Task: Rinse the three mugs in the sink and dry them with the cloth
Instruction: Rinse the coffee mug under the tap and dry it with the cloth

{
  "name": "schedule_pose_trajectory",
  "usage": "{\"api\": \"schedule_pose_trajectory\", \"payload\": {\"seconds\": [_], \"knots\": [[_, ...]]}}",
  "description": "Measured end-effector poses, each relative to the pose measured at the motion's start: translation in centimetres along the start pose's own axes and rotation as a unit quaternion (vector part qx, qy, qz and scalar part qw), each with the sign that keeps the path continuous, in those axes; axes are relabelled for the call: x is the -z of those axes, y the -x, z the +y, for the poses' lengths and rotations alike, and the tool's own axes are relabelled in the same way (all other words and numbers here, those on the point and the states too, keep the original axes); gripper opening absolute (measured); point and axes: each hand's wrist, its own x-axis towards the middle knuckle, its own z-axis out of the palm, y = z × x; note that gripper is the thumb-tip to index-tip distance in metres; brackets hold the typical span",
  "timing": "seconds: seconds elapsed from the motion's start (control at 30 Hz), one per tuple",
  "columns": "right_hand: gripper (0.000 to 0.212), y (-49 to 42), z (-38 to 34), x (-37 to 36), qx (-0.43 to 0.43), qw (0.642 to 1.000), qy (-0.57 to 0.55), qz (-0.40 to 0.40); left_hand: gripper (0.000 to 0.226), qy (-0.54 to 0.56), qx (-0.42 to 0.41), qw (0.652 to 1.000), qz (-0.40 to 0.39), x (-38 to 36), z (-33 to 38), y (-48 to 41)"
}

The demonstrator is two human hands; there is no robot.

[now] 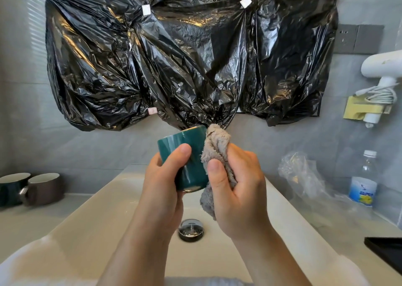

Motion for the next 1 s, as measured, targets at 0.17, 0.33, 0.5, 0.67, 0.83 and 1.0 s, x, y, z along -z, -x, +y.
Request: {"api": "schedule_pose_trajectory", "payload": {"seconds": [0.17,0.33,0.5,0.67,0.83,1.0], "knots": [[0.026,-0.3,-0.2,0.5,-0.03,0.999,0.004,-0.009,0.075,-0.01,-0.028,1.0,0.001,0.1,0.0,0.0],[0.031,-1.1,-0.4,1.6,-0.154,0.976,-0.113,-0.101,0.068,-0.045,-0.068,0.997,-0.013,0.1,-0.3,0.1],[0.025,-1.5,-0.8,2.0,-0.122,0.987,-0.069,-0.08,0.057,-0.033,-0.096,0.995,0.015,0.1,-0.7,0.2],[0.029,-2.2,0.1,3.3,-0.217,0.96,-0.15,0.099,0.068,-0.03,-0.083,0.996,0.0,-0.3,-0.8,0.3],[0.027,-2.6,1.3,3.7,-0.246,0.92,-0.28,0.123,0.063,-0.006,-0.044,0.997,-0.057,0.1,-0.7,0.3],[0.033,-1.6,1.9,2.8,-0.229,0.949,-0.215,-0.04,0.074,-0.042,-0.022,0.989,-0.14,0.3,-0.5,0.4]]}}
